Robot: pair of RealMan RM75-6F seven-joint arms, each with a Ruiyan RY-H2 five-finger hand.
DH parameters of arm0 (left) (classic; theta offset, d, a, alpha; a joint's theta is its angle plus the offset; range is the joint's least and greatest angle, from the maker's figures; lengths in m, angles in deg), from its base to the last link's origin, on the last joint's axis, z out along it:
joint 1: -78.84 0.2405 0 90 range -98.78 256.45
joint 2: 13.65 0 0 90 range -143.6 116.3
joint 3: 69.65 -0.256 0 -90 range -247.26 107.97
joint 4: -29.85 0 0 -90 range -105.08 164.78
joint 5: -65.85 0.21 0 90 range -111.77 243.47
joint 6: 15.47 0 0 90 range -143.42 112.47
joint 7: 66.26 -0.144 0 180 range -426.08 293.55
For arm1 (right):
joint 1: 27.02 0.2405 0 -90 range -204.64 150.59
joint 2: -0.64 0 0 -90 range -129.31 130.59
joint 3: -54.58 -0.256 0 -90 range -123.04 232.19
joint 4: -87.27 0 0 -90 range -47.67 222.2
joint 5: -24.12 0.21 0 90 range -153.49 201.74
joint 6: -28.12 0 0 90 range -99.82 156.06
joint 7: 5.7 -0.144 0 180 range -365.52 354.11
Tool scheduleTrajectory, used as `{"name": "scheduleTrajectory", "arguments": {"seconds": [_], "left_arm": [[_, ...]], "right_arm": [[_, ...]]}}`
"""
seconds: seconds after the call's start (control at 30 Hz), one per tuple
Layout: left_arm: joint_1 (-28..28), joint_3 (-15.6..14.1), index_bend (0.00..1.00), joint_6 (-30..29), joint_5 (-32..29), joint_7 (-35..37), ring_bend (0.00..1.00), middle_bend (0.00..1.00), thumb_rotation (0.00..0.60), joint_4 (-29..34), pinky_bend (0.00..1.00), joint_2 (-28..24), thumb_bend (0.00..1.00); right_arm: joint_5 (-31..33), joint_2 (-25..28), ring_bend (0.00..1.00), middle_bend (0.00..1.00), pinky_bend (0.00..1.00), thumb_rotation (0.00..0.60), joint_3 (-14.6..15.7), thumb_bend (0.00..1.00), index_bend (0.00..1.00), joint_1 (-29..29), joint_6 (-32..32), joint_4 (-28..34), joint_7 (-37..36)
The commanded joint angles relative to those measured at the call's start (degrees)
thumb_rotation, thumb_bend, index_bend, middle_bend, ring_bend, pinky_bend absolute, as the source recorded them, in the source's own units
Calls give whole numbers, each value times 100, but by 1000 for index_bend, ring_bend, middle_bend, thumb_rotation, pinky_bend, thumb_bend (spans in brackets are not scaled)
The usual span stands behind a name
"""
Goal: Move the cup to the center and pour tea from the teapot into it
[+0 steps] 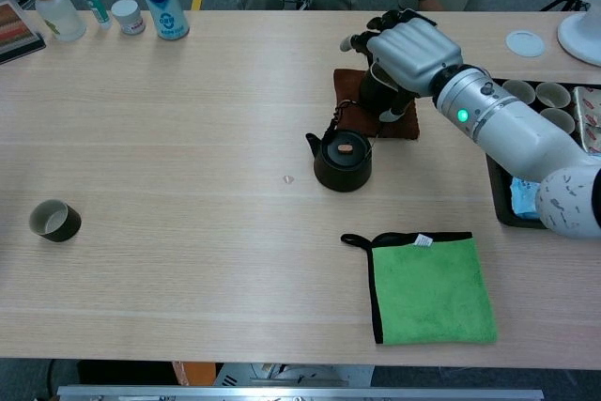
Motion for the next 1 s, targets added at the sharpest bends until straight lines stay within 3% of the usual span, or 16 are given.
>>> {"name": "scheduleTrajectory", "arguments": {"seconds": [0.03,0.23,0.4,1.0], "left_arm": [[8,3,210,-13,-5,15,105,191,600,-4,27,-5,342],[32,-15,210,-22,-6,40,105,191,600,-32,27,-9,342],[16,-38,211,1,49,19,105,191,600,-10,27,4,342],[18,-60,210,34,52,-14,105,192,600,10,27,2,341]], "right_arm": [[18,-24,75,222,0,600,-99,0,162,72,13,-49,-93],[429,517,164,313,0,600,-198,0,162,-17,795,746,-1098],[374,752,215,345,0,600,-32,0,162,-16,973,959,-1256],[677,737,216,345,0,600,213,0,162,43,990,754,-1411]]}}
